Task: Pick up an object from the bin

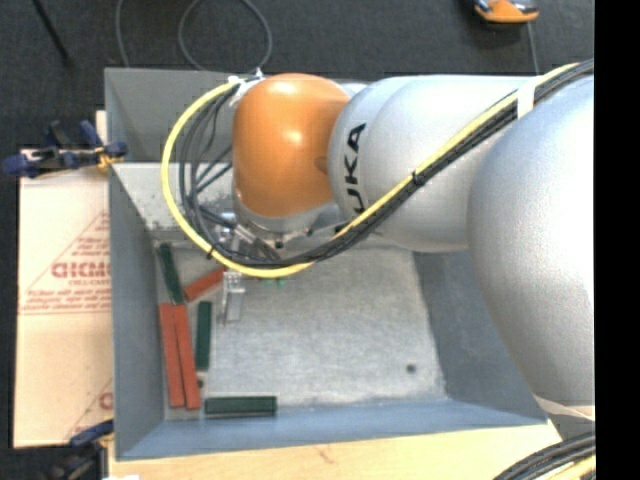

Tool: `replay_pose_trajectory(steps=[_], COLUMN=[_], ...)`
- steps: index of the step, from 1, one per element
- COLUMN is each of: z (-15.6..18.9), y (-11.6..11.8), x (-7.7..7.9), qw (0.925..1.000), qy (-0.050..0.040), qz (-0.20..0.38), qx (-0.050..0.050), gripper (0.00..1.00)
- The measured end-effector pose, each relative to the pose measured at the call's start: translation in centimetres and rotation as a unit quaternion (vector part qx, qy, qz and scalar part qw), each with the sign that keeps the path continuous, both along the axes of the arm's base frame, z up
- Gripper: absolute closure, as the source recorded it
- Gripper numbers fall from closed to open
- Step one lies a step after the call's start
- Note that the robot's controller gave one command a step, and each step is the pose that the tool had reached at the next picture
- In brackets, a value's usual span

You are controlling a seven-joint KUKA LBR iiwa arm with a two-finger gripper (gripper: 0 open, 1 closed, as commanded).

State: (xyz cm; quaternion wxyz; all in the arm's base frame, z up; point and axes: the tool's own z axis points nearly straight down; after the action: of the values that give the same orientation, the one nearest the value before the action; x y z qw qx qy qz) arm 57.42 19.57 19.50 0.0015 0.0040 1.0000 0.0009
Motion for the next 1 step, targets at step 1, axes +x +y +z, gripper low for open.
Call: replay_pose_trajectory(steps=[1], z=[-12.57], y=[3.92], x=[1.65], qw=[0.992], qy=[0.0008], qz=[0.126], qx=[-0.001], gripper=[0.0])
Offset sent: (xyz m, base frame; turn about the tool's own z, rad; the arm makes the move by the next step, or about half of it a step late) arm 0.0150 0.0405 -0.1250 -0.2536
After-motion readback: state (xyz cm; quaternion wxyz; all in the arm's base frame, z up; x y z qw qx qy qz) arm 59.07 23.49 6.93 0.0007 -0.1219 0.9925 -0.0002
